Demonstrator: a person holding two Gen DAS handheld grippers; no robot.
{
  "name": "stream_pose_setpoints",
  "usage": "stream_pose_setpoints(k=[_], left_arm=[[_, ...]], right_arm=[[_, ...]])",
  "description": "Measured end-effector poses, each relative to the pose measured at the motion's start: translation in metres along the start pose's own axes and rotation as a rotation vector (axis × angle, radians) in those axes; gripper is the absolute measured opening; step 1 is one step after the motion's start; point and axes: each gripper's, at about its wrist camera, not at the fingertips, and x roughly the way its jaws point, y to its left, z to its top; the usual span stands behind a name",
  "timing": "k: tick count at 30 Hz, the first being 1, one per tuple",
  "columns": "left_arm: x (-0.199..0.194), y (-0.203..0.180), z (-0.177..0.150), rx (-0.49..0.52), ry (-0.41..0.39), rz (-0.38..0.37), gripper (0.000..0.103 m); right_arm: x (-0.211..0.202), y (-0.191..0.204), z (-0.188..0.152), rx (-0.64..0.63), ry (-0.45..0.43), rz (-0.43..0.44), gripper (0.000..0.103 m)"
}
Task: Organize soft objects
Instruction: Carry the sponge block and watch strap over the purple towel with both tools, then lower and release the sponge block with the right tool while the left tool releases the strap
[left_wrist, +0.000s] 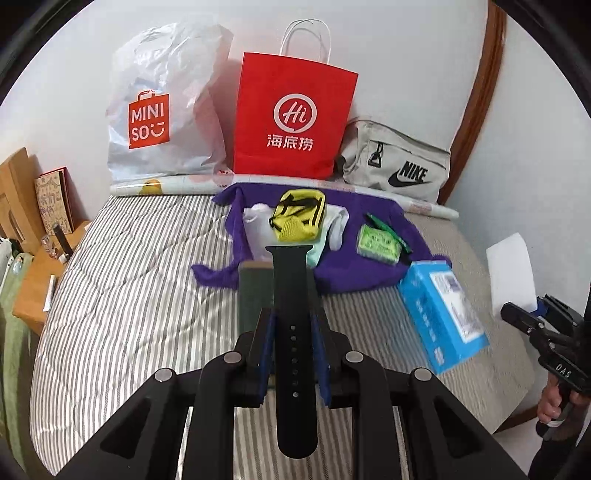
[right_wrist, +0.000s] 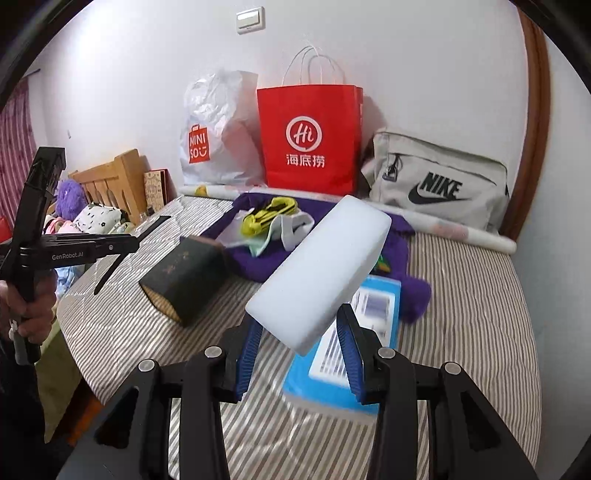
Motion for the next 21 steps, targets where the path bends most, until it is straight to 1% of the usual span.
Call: stream_pose_setpoints(k=[10,21], left_arm=[[0.022,-0.002,0.044,-0.007,-0.014,-0.006,0.020],[0.053,0.004,0.079,-0.014,-0.001,-0.013,0.020]], right_arm=[[0.034,-0.017,0.039,0.007,-0.002,0.008,0.041],[0.068,-0.031,0.070,0.009,0.003,-0.014,0.041]])
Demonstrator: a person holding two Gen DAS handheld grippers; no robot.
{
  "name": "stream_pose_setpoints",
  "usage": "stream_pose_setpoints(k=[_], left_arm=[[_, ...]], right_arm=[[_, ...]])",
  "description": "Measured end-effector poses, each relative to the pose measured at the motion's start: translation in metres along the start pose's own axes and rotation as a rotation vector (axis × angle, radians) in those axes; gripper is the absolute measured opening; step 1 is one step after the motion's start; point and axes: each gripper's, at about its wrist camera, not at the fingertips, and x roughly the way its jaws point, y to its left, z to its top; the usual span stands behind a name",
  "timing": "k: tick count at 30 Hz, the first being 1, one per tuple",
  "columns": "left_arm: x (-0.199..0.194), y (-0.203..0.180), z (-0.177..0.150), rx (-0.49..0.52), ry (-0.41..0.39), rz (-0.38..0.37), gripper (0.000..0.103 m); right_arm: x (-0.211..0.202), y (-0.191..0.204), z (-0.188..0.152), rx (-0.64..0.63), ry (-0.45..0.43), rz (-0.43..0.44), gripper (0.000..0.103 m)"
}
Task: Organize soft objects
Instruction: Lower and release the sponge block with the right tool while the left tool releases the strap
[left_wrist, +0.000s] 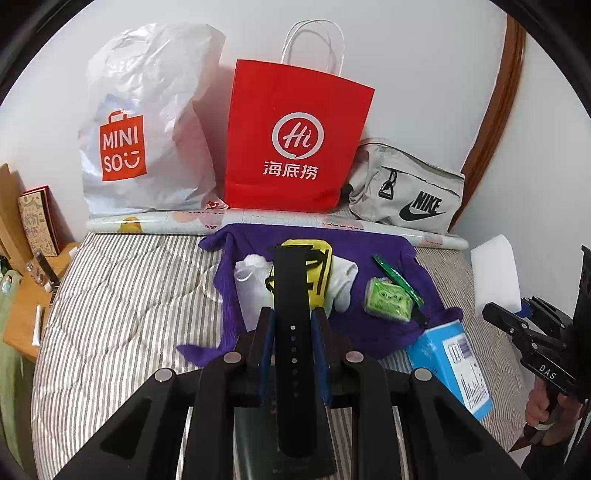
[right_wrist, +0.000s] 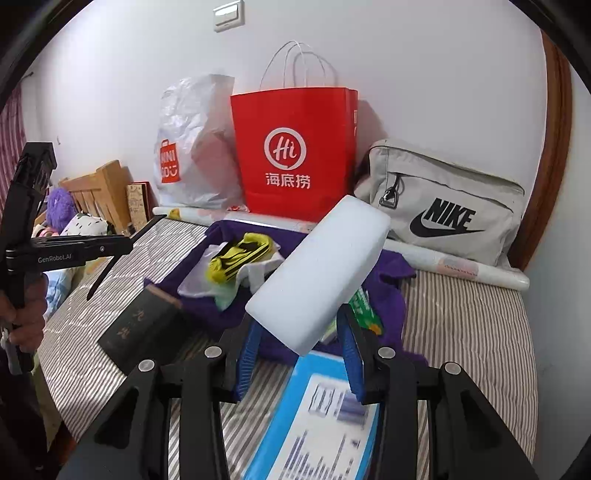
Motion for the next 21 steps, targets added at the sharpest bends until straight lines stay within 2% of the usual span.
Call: stream_pose_setpoints(k=[10,21], left_arm=[[0.040,0.012,0.018,-0.047,0.058,-0.037,0.020],[0.075,0.009,0.030,-0.036,0.096,-0.031,0.020]], right_arm=[[0.049,-0.018,0.023,-0.015,0.058,-0.017,0.041],[0.097,-0.042,0.031,-0.019,0.147,-0.020,0.041]])
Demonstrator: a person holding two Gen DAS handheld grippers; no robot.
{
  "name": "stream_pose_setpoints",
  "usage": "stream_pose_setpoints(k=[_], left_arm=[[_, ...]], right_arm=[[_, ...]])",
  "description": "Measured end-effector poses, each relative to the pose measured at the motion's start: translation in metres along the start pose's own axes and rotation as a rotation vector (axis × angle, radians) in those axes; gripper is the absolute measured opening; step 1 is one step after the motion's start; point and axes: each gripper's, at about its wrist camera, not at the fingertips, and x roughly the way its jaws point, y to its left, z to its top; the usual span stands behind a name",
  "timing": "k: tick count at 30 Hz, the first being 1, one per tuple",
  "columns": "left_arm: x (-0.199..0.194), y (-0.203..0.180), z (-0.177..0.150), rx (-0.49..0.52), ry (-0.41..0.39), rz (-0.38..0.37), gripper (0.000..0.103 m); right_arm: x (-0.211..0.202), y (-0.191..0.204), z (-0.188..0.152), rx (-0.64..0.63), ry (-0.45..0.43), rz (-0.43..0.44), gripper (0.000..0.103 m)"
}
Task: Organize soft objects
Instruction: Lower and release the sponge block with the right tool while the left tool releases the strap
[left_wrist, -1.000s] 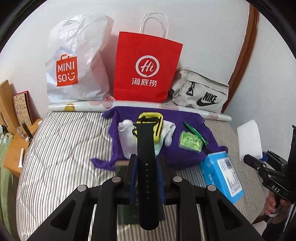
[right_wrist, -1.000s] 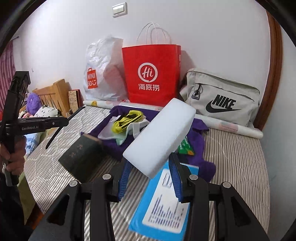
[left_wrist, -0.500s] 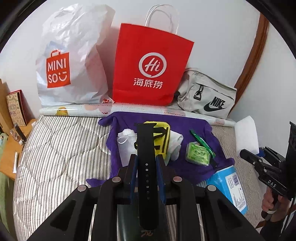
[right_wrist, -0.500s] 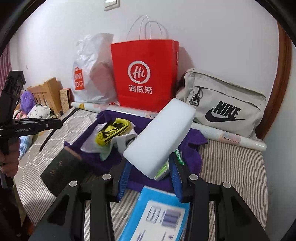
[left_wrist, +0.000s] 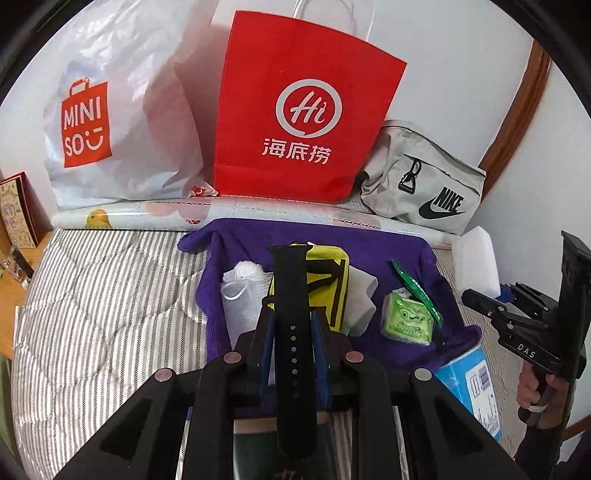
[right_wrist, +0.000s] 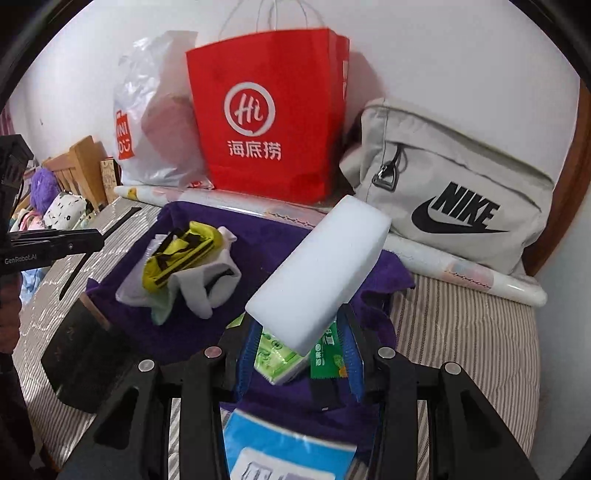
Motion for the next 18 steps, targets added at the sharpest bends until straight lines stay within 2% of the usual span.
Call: stream_pose_setpoints(k=[9,14,18], left_arm=[[0.023,0.000,0.011,0.016,0.027,0.008,0.020],[0.032,0.003,0.012,0.011,0.041,0.008,0.020],[0.038,0.004,0.013,0.010,0.051,0.009,0.020]], right_arm=[[0.036,-0.008,0.007,-0.012,0.077,0.007,0.041],[0.059,-0.008,0.007,-0.005,0.144,0.073,0.041],[0.075,-0.006,0.006,-0.009,0.180,0.089,0.041]])
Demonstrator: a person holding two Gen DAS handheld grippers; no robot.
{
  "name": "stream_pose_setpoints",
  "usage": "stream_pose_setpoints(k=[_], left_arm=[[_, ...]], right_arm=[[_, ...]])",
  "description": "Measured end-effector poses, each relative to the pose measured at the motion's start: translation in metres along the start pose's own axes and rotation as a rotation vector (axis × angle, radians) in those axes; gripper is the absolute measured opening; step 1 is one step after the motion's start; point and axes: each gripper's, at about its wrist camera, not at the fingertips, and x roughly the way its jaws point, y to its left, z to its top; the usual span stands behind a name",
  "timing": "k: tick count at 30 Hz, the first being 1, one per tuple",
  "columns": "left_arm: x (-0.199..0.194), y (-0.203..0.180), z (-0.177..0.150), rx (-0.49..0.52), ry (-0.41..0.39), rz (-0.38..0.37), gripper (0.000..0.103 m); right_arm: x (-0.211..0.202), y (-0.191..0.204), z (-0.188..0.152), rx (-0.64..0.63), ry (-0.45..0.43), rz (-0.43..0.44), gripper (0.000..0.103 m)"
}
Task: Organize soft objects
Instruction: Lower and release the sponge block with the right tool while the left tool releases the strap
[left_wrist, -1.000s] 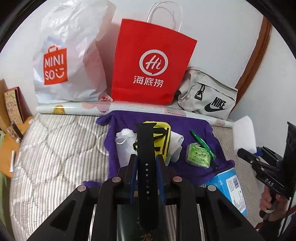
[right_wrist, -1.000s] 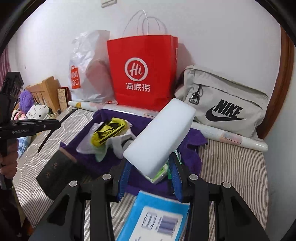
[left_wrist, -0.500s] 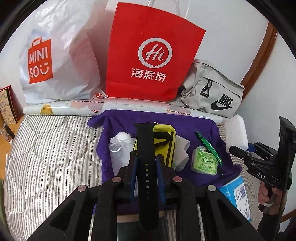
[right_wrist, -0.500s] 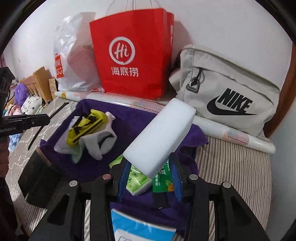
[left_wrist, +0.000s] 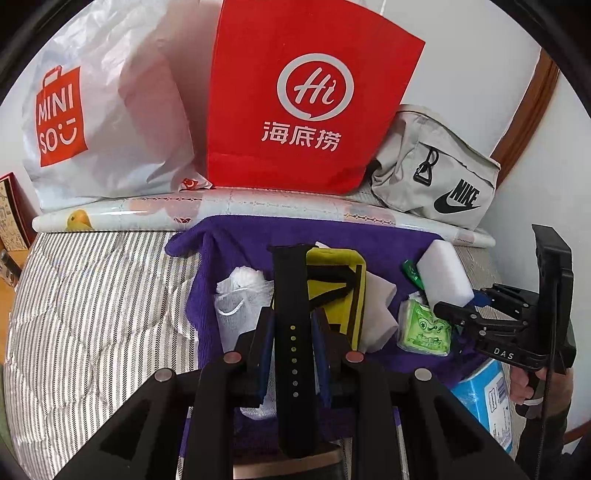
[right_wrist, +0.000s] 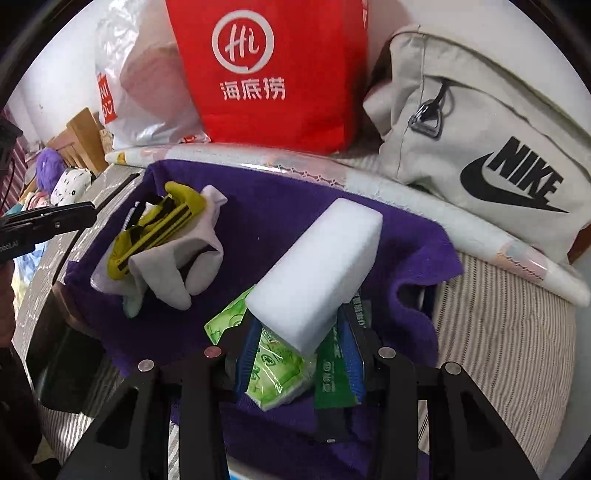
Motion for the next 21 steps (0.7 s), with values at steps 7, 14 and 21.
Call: stream_pose_setpoints(k=[7,14,21], left_arm=[[0.006,0.002,0.001,-0.005,0.009,-0.003,0.020],[0.017,0.007,0.001,-0.027,0.028,-0.010,0.020],[0.028,0.008,-0.001,-0.026,0.051,-0.011,0.020]], right_arm=[[0.007,0.000,0.004,-0.006,0.010,0.003,0.043],[-0.001,0.000,0.001,0.012,-0.009,-0.003,0.066],[-0.016,-0.002,-0.005,0.044,-0.021,-0.023,0.067]])
